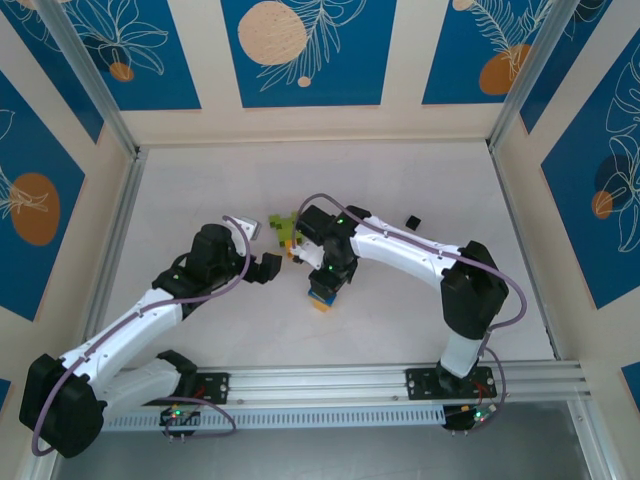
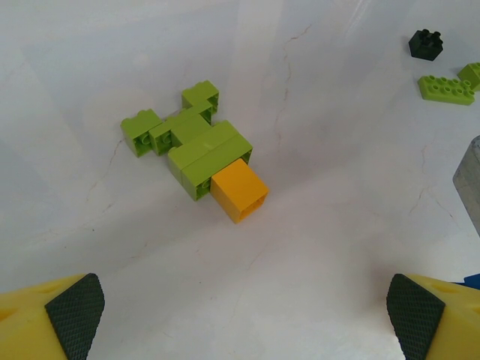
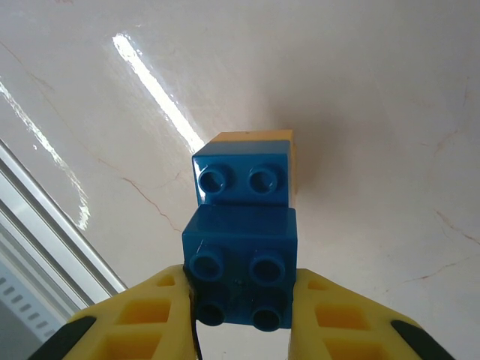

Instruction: Assemble a carrot with lego

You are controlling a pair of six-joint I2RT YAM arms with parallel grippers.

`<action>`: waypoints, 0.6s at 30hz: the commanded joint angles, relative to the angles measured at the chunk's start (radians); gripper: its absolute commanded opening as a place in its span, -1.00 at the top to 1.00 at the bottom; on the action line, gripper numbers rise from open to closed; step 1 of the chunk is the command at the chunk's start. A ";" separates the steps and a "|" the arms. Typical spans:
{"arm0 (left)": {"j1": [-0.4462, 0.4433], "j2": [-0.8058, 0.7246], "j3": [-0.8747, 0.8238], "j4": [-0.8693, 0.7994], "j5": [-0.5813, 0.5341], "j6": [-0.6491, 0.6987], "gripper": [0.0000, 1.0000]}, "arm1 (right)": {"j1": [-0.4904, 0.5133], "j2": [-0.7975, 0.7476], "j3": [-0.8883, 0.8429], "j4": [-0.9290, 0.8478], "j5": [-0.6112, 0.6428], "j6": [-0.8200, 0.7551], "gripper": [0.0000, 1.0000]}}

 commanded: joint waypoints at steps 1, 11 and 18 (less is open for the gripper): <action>-0.008 -0.001 0.025 -0.010 0.020 0.019 -0.99 | -0.009 0.037 -0.020 -0.051 -0.011 -0.043 0.46; -0.009 0.003 0.027 -0.010 0.019 0.021 -0.99 | 0.009 0.060 -0.007 -0.033 -0.026 -0.033 0.45; -0.009 0.005 0.028 -0.011 0.020 0.021 -0.99 | 0.036 0.069 -0.008 -0.041 -0.001 -0.024 0.45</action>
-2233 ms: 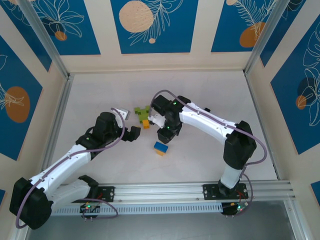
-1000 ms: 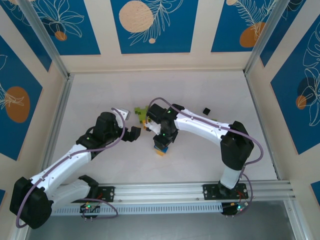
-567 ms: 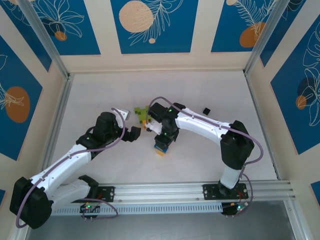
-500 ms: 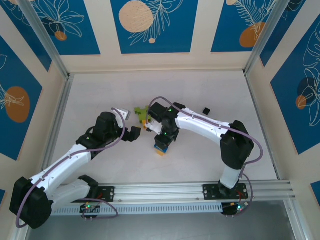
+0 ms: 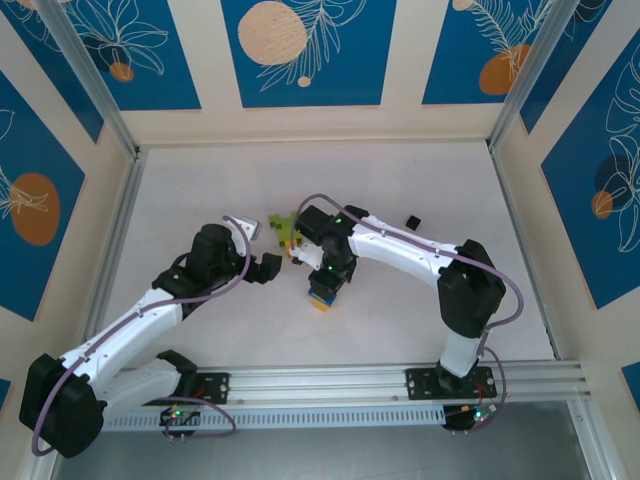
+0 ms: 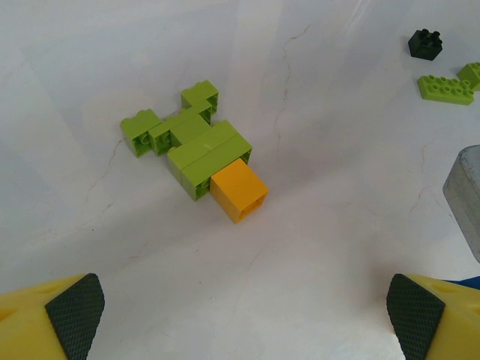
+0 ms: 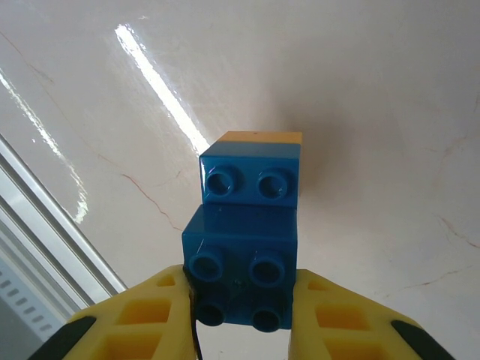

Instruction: Assemble a carrot with lego

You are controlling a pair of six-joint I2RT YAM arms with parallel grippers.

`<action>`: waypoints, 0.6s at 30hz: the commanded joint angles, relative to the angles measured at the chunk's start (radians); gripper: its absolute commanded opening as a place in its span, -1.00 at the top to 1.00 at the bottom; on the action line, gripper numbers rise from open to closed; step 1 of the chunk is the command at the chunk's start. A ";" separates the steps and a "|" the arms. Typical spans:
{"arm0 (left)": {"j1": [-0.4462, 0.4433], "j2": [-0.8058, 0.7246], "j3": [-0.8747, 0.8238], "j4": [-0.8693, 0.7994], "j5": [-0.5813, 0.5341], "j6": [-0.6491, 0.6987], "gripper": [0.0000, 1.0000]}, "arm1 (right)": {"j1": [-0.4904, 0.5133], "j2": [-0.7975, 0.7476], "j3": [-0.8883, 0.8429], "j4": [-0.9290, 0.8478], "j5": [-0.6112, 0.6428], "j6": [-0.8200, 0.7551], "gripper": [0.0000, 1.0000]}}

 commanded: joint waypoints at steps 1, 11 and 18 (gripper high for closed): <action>-0.008 0.004 0.029 -0.011 0.021 0.021 -0.99 | 0.028 0.053 -0.017 -0.041 0.013 0.003 0.46; -0.008 0.005 0.028 -0.011 0.021 0.022 -0.99 | 0.045 0.052 -0.064 -0.032 0.027 0.029 0.46; -0.008 0.007 0.028 -0.010 0.023 0.021 -0.99 | 0.051 0.058 -0.106 -0.003 0.011 0.046 0.46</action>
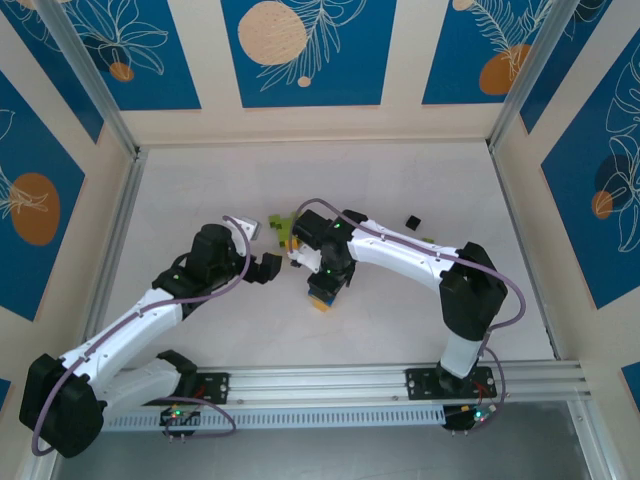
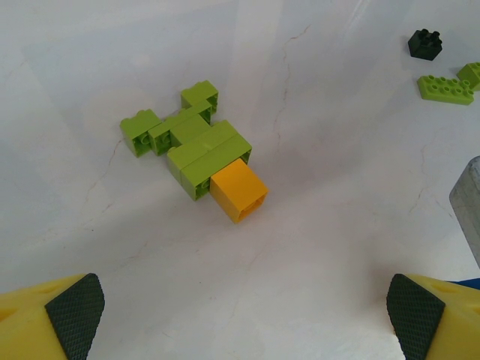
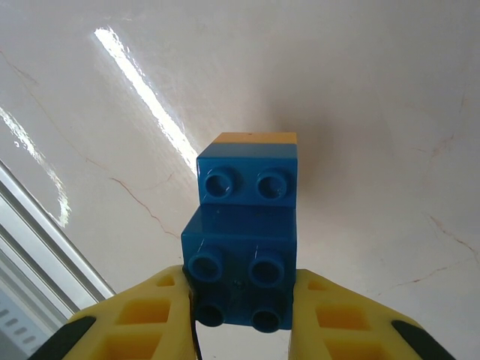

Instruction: Assemble a carrot with lego

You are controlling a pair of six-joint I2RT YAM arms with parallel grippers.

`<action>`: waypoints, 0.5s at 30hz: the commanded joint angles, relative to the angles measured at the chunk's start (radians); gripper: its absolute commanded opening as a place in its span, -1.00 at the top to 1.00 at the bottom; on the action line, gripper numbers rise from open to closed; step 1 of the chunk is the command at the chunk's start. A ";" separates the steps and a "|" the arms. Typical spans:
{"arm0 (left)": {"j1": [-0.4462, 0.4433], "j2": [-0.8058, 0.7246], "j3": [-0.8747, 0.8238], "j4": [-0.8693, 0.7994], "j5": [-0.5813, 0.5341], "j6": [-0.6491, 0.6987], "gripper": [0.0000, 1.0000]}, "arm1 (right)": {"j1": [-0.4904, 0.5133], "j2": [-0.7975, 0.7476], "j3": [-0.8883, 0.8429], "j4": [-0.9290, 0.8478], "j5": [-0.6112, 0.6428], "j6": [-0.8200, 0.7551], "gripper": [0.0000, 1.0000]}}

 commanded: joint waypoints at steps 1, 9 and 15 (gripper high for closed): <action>-0.008 0.009 0.028 -0.010 0.021 0.021 -0.99 | 0.024 0.072 -0.081 -0.030 -0.038 0.022 0.46; -0.008 0.009 0.030 -0.011 0.020 0.023 -0.99 | 0.024 -0.023 -0.023 -0.061 -0.047 -0.026 0.47; -0.008 0.009 0.030 -0.012 0.024 0.022 -0.99 | 0.030 -0.082 -0.014 -0.109 -0.026 -0.105 0.46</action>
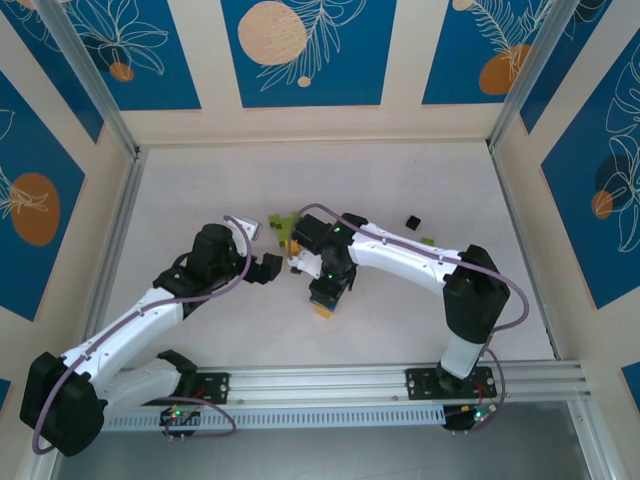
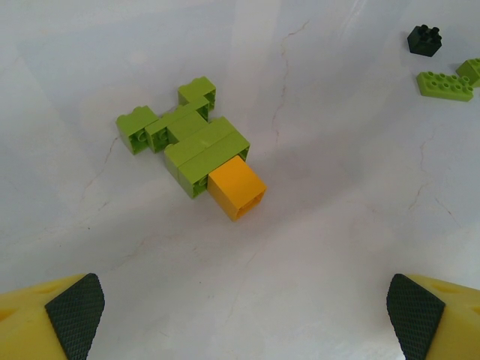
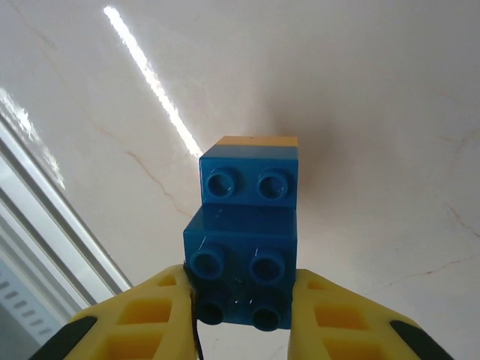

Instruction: Assemble a carrot with lego

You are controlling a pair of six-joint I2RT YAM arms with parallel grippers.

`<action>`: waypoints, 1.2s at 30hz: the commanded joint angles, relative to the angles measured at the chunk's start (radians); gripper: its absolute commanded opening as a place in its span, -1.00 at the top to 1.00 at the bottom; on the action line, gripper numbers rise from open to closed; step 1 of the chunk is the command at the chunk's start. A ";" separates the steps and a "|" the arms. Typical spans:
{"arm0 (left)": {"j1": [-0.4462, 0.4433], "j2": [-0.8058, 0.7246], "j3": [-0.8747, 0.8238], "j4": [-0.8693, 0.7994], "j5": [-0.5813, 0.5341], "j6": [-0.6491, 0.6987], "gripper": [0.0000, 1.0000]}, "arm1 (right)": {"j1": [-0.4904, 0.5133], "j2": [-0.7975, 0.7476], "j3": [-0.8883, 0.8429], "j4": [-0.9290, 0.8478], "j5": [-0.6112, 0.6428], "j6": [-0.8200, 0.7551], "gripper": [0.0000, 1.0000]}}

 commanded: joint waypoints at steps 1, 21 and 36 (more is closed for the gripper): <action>-0.008 0.000 0.029 -0.011 0.018 0.023 -0.99 | 0.006 -0.054 -0.009 -0.067 -0.014 -0.058 0.46; -0.009 0.012 0.034 -0.011 0.018 0.026 -0.99 | 0.018 -0.093 -0.116 0.057 -0.059 -0.114 0.32; -0.010 0.012 0.038 -0.013 0.022 0.027 -0.99 | -0.125 -0.240 -0.047 0.042 0.026 -0.076 -0.26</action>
